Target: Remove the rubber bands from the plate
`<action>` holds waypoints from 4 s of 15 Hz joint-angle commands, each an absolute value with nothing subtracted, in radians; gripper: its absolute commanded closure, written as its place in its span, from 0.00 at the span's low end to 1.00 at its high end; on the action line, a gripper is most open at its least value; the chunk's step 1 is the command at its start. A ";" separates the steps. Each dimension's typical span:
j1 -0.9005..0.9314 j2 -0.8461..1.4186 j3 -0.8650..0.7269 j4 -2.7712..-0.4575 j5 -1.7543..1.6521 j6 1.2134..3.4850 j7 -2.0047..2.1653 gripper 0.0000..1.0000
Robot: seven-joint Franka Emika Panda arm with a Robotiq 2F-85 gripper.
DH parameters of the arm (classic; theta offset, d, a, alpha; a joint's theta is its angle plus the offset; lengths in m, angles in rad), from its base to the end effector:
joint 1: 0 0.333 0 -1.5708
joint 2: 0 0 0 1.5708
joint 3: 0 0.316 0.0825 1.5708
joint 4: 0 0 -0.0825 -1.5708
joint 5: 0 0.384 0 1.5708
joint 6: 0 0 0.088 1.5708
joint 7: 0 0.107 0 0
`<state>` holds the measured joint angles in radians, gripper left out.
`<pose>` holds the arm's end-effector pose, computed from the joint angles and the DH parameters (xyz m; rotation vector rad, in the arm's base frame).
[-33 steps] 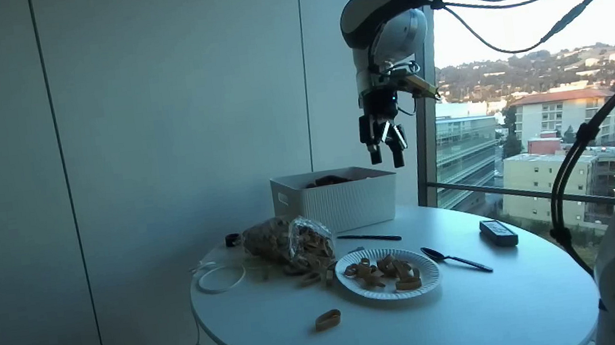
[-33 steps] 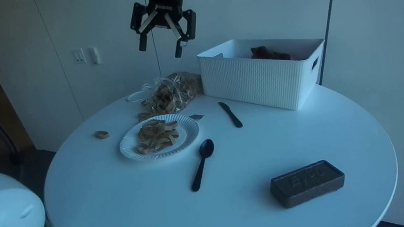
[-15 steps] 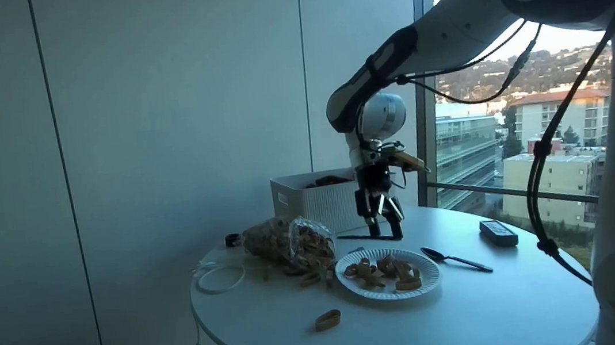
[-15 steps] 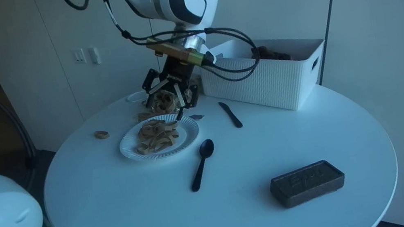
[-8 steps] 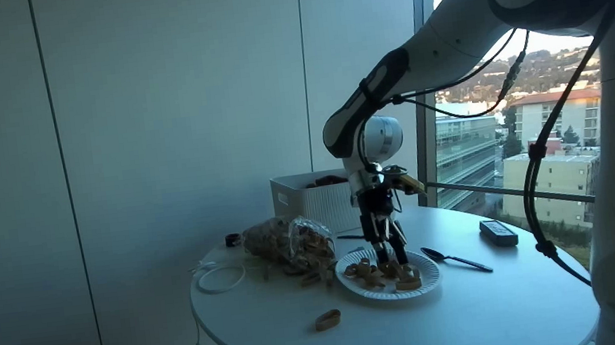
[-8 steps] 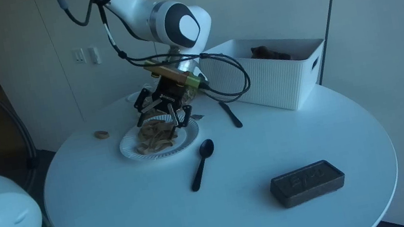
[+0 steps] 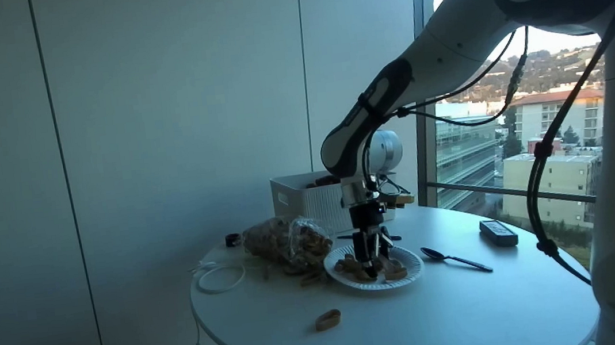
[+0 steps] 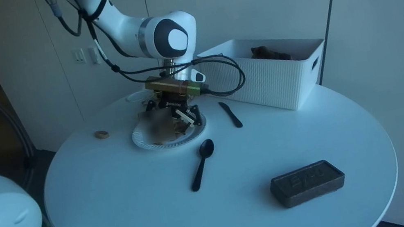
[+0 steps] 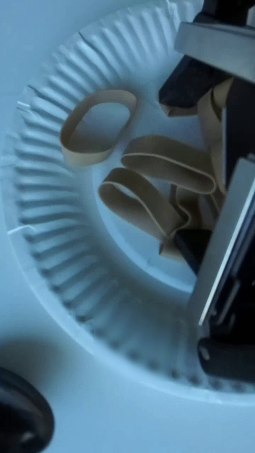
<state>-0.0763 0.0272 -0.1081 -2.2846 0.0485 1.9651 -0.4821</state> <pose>0.4690 -0.0843 0.3179 -2.9286 -0.3989 0.4701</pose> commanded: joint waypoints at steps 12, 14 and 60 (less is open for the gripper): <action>-0.083 -0.076 -0.097 -2.374 -0.124 2.094 -0.332 0.99; -0.083 -0.110 -0.098 -2.374 -0.139 2.016 -0.342 1.00; 0.037 -0.302 -0.022 -2.342 -0.074 2.199 -0.522 0.11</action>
